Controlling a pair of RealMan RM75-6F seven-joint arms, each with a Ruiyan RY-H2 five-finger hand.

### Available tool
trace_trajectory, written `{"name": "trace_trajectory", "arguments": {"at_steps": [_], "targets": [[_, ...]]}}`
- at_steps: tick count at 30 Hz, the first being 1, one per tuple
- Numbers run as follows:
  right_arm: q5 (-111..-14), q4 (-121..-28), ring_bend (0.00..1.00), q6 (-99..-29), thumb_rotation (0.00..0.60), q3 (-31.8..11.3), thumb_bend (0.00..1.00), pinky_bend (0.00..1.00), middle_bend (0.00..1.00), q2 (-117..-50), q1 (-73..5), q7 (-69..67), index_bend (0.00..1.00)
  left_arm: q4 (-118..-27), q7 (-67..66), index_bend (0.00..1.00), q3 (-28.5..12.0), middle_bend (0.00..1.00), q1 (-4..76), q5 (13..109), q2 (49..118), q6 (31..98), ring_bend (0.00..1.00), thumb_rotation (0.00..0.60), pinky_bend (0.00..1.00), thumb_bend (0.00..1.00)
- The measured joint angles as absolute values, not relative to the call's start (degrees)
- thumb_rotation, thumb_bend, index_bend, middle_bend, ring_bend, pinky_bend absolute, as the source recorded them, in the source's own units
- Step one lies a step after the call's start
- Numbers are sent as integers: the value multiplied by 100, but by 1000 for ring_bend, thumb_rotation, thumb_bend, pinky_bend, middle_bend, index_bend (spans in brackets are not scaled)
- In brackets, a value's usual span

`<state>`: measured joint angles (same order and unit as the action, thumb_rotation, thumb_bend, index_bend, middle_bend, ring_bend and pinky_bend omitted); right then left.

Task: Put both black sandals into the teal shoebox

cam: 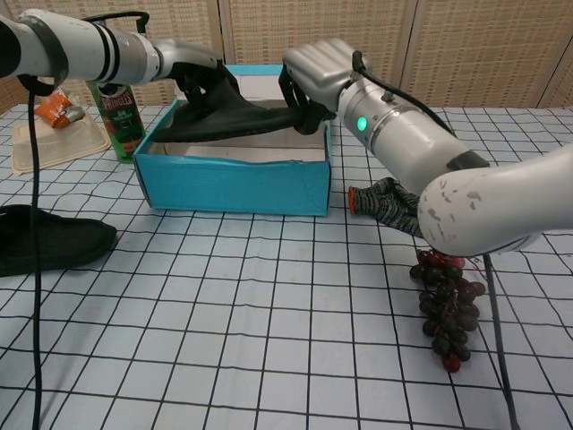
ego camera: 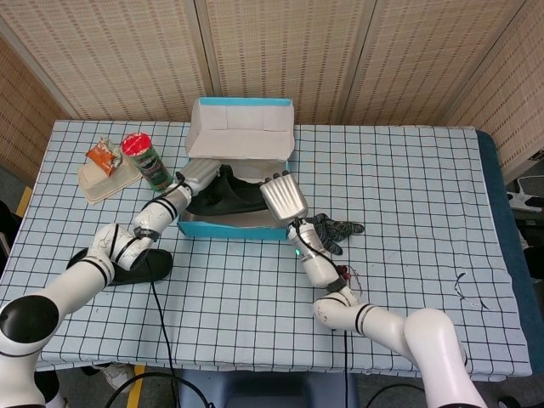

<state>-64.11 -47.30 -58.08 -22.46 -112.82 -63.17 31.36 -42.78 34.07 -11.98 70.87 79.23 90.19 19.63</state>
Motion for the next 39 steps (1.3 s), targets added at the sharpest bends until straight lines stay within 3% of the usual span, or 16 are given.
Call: {"name": "trace_trajectory", "arguments": {"at_steps": [4, 9, 20, 33, 39], "targets": [[-6181, -4543, 551, -5842, 600, -2407, 459, 557, 689, -11416, -6410, 3479, 984, -4328, 3457, 95, -1168, 151, 7074, 7920, 8944, 1910, 118, 600, 353, 468], [-5974, -4438, 553, -5867, 600, -2561, 471, 561, 694, -11480, -6465, 3655, 987, -4349, 3578, 0, -1175, 3, 7030, 7904, 8893, 1956, 0, 600, 194, 465], [-5733, -4154, 554, -5634, 600, -2698, 471, 562, 695, -11521, -6617, 3714, 987, -4684, 3836, 0, -1218, 0, 6947, 7963, 8535, 2219, 0, 600, 147, 459], [-5489, -3997, 554, -5515, 600, -2936, 471, 563, 695, -11540, -6763, 3439, 988, -4991, 3478, 0, -1030, 0, 6873, 7856, 8243, 1923, 0, 600, 108, 460], [-5404, -4022, 554, -5509, 600, -2965, 471, 563, 695, -11499, -6827, 3579, 987, -5023, 3422, 0, -1055, 0, 6869, 7767, 8212, 1832, 0, 600, 72, 374]]}}
